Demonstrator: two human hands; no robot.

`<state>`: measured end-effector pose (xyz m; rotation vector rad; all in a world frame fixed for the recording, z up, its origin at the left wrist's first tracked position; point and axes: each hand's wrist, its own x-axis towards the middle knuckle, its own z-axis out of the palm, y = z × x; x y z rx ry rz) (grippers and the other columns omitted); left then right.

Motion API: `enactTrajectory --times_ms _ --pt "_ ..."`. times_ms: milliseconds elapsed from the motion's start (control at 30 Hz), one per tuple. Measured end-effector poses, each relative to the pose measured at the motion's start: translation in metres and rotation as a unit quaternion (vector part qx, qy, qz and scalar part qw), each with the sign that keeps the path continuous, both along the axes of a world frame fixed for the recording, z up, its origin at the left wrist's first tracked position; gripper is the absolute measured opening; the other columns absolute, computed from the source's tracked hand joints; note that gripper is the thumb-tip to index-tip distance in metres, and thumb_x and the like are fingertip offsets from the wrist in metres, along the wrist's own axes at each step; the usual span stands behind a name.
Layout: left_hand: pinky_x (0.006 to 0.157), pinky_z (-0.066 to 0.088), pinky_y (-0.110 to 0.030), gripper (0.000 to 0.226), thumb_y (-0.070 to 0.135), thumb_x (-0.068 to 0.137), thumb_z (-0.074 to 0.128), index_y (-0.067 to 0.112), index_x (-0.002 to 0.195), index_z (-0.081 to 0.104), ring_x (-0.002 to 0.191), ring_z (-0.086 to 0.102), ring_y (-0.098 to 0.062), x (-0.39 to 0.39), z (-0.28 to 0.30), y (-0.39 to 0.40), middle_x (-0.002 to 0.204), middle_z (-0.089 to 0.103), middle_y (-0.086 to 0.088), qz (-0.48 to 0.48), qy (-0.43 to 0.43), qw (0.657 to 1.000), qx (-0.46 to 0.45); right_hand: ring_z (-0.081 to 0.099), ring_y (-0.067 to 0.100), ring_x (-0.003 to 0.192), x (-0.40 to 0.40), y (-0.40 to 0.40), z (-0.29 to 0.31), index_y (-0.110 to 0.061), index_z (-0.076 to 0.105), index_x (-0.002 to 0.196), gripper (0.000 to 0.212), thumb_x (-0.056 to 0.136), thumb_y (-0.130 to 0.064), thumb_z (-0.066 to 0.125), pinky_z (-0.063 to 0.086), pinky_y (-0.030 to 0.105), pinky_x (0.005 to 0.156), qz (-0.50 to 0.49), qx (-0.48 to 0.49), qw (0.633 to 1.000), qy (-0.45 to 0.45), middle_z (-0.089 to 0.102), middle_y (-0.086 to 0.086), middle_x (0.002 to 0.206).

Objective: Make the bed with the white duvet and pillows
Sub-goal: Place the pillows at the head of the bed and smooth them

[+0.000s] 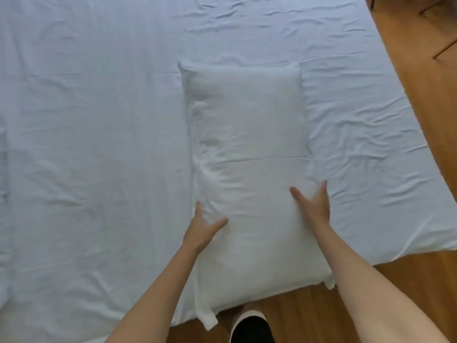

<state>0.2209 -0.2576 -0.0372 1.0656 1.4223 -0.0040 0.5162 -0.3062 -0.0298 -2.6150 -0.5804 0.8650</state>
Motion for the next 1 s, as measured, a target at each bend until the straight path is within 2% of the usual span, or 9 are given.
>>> enactTrajectory --times_ms 133,233,333,467,567,667,767,900,1000 --pt "0.106 0.042 -0.038 0.109 0.054 0.055 0.083 0.029 0.145 0.028 0.123 0.052 -0.013 0.023 -0.026 0.000 0.139 0.049 0.010 0.133 -0.080 0.988 -0.026 0.052 0.024 0.126 0.033 -0.008 -0.033 -0.020 0.031 0.148 0.116 0.055 -0.072 0.078 0.041 0.042 0.107 -0.066 0.019 0.985 0.158 0.051 0.006 0.140" --pt "0.095 0.051 -0.039 0.086 0.033 0.058 0.082 0.023 0.135 0.044 0.108 0.062 -0.014 0.030 -0.012 0.004 0.124 0.061 0.005 0.185 -0.102 0.977 -0.021 0.067 0.020 0.088 0.015 0.009 -0.017 -0.009 0.060 0.111 0.054 0.065 -0.026 0.084 0.055 0.030 0.073 -0.105 0.095 0.965 0.221 0.068 0.005 0.101" --pt "0.080 0.056 -0.033 0.068 0.018 0.058 0.071 0.019 0.125 0.055 0.099 0.065 -0.016 0.010 0.028 0.022 0.114 0.067 0.002 0.214 -0.118 0.970 0.007 0.056 0.015 0.056 -0.018 0.030 0.030 -0.011 0.053 0.073 0.021 0.066 -0.001 0.070 0.047 0.025 0.054 -0.100 0.179 0.944 0.260 0.054 0.002 0.064" --pt "0.061 0.054 -0.021 0.045 0.000 0.071 0.065 0.023 0.109 0.063 0.088 0.068 -0.012 -0.047 0.111 0.066 0.099 0.071 0.005 0.213 -0.132 0.965 0.075 0.060 0.015 0.054 -0.079 0.046 0.108 -0.006 0.058 0.075 0.012 0.069 0.003 0.062 0.048 0.025 0.049 -0.098 0.262 0.930 0.238 0.058 0.000 0.062" --pt "0.058 0.051 -0.016 0.045 0.008 0.067 0.065 0.026 0.108 0.063 0.083 0.068 -0.008 -0.108 0.186 0.083 0.097 0.071 0.007 0.201 -0.136 0.962 0.121 0.056 0.017 0.045 -0.143 0.057 0.175 -0.007 0.051 0.063 0.013 0.069 -0.002 0.061 0.045 0.025 0.045 -0.092 0.288 0.917 0.259 0.052 -0.002 0.047" --pt "0.058 0.051 -0.015 0.044 0.012 0.063 0.064 0.027 0.104 0.064 0.085 0.068 -0.009 -0.189 0.254 0.088 0.096 0.071 0.008 0.205 -0.128 0.956 0.165 0.062 0.024 0.056 -0.221 0.064 0.238 -0.001 0.059 0.078 0.016 0.063 -0.007 0.062 0.050 0.030 0.052 -0.082 0.331 0.884 0.321 0.061 0.007 0.060" --pt "0.070 0.054 -0.022 0.047 0.012 0.061 0.065 0.025 0.106 0.066 0.091 0.069 -0.013 -0.287 0.315 0.087 0.098 0.072 0.006 0.234 -0.115 0.941 0.216 0.063 0.023 0.056 -0.315 0.079 0.298 0.001 0.061 0.081 0.009 0.077 0.006 0.055 0.051 0.028 0.051 -0.032 0.361 0.856 0.369 0.062 0.008 0.062" --pt "0.081 0.056 -0.032 0.056 0.013 0.059 0.069 0.017 0.114 0.065 0.094 0.068 -0.015 -0.420 0.392 0.089 0.104 0.072 0.002 0.292 -0.086 0.909 0.284 0.069 0.034 0.083 -0.441 0.113 0.371 -0.001 0.068 0.104 0.040 0.064 0.001 0.063 0.056 0.041 0.071 0.034 0.380 0.825 0.417 0.071 0.019 0.096" --pt "0.077 0.054 -0.028 0.051 0.004 0.068 0.074 0.020 0.115 0.063 0.089 0.065 -0.008 -0.508 0.446 0.085 0.099 0.069 0.010 0.335 -0.070 0.880 0.330 0.069 0.036 0.091 -0.530 0.137 0.418 -0.005 0.069 0.106 0.046 0.061 -0.001 0.064 0.056 0.046 0.078 0.090 0.398 0.800 0.439 0.072 0.017 0.102"
